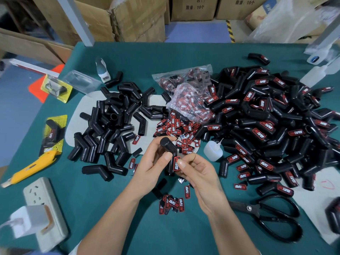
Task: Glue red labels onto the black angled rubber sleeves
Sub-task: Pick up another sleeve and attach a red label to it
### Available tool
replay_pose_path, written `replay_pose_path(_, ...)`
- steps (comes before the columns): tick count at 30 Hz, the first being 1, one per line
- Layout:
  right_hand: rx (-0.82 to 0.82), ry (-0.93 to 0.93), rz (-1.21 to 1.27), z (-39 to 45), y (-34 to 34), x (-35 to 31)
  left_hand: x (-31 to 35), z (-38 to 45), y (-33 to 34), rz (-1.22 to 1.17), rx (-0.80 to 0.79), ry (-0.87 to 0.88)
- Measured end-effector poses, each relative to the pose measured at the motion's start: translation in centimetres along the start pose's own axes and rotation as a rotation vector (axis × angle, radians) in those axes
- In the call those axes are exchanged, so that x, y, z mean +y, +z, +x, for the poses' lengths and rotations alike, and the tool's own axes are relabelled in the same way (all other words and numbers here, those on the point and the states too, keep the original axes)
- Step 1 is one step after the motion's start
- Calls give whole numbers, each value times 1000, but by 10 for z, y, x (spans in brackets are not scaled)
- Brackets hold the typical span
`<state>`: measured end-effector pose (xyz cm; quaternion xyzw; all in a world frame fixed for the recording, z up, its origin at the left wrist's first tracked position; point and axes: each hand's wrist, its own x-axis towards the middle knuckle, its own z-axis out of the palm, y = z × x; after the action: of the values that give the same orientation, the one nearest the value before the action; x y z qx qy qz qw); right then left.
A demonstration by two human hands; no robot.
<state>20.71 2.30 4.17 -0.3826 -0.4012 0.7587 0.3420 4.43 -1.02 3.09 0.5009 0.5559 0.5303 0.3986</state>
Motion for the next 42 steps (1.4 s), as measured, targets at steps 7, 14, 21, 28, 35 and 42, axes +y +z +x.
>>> replay_pose_path(7, 3, 0, -2, 0, 1, 0, 0, 0, 0, -5, -6, -10)
replay_pose_path(14, -2, -16, 9, -1, -3, -1, -1, 0, -1, 4, -4, -3)
replay_pose_path(21, -13, -14, -8, -1, -2, -1, 1, 0, -1, -9, -8, -2)
replay_pose_path(28, 9, -5, -6, 0, -1, 1, 0, 0, -1, -22, -15, -1)
replay_pose_path(35, 4, -4, 39, -1, -3, -3, 3, 2, -1, -26, 8, 5)
replay_pose_path(42, 1, 7, 31, -1, -1, -1, 0, 0, 0, -29, -21, -11)
